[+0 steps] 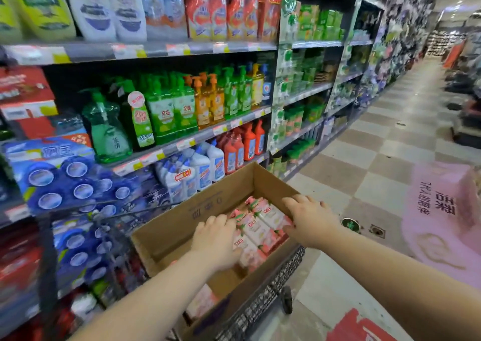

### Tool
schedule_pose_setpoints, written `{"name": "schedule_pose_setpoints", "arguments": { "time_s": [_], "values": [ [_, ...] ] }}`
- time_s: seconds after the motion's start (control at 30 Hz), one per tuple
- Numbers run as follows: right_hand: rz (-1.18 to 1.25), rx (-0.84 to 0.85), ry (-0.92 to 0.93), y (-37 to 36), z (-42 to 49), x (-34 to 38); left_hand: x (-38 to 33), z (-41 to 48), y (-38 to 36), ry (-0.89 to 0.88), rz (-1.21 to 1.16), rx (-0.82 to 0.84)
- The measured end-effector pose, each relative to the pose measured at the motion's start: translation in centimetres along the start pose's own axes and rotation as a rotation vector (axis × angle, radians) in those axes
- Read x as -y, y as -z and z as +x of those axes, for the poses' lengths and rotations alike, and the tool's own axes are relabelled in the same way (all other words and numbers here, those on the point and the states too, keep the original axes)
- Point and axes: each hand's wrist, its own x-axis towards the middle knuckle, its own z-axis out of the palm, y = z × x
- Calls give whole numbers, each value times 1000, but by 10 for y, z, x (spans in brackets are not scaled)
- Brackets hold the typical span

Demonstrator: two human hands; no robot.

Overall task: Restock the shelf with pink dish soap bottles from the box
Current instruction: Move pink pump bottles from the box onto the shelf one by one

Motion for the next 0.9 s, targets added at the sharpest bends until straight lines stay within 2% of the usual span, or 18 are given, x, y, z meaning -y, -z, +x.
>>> {"name": "schedule_pose_setpoints", "arguments": {
  "time_s": [0.4,0.7,0.9],
  "values": [
    [-36,151,124,-62,166,-3,44,134,-63,121,-57,108],
    [-52,410,224,-147,238,1,51,174,-138,247,-131,323],
    [-9,581,329,-210,274,11,49,192,-190,457,-298,455]
  ]
}}
